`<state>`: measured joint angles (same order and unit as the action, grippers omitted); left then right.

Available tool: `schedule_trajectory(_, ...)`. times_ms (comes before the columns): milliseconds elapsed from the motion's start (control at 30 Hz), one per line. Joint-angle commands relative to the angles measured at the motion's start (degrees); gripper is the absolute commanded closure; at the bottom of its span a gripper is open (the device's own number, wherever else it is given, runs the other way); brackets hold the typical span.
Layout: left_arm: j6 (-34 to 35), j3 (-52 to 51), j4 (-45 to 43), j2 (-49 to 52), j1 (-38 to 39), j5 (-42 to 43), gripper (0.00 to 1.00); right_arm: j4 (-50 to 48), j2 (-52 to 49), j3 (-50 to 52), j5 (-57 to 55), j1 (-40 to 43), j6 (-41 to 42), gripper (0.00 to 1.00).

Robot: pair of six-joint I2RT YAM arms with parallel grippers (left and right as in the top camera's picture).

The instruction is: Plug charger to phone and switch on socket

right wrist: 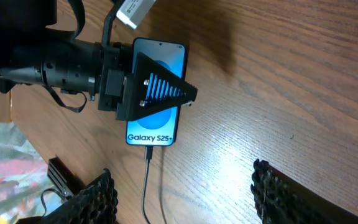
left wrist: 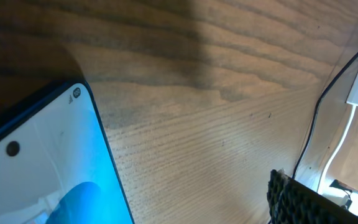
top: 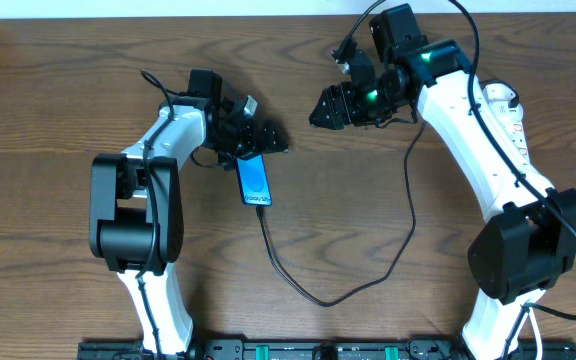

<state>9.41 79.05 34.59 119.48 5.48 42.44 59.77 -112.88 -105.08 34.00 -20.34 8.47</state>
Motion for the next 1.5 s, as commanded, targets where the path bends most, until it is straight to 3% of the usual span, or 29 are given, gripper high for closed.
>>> schedule_trajectory(0, -3.17, -0.20, -0.63, 0.72, 0.00, -1.97, 0.07, 0.11, 0.02, -0.87, -0.04, -0.76, -0.87, 0.31)
schedule_trajectory(133, -11.10, -0.20, -0.55, 0.72, 0.02, 6.80, 0.00, 0.11, 0.02, -0.87, -0.04, -0.76, -0.87, 0.31)
schedule_trajectory(267, -14.40, -0.20, -0.61, 0.72, 0.02, 12.15, 0.02, 0.13, 0.02, -0.87, -0.04, -0.76, -0.85, 0.31)
schedule_trajectory(800, -14.71, -0.20, -0.61, 0.72, 0.00, 15.65, 0.01, 0.42, 0.02, -0.87, -0.04, -0.74, -0.87, 0.31)
schedule_trajectory(933, -14.47, -0.20, -0.61, 0.72, 0.00, 15.65, 0.28, 0.42, 0.02, -0.87, -0.04, -0.76, -0.87, 0.31)
schedule_trajectory(1233, -14.27, -0.20, -0.61, 0.72, 0.00, 14.93, 0.51, 0.44, 0.02, -0.87, -0.04, -0.76, -0.87, 0.31)
schedule_trajectory(1267, -14.27, -0.20, -0.61, 0.72, 0.02, 14.67, 0.51, 0.44, 0.02, -0.87, -0.04, -0.76, -0.87, 0.31)
schedule_trajectory(1367, -14.25, -0.20, -0.57, 0.72, 0.02, 12.04, 0.24, 0.44, 0.02, -0.87, -0.04, -0.76, -0.87, 0.32)
schedule_trajectory(1467, -14.27, -0.22, -0.57, 0.72, 0.02, 10.01, 0.17, 0.46, 0.02, -0.87, -0.04, -0.76, -0.87, 0.31)
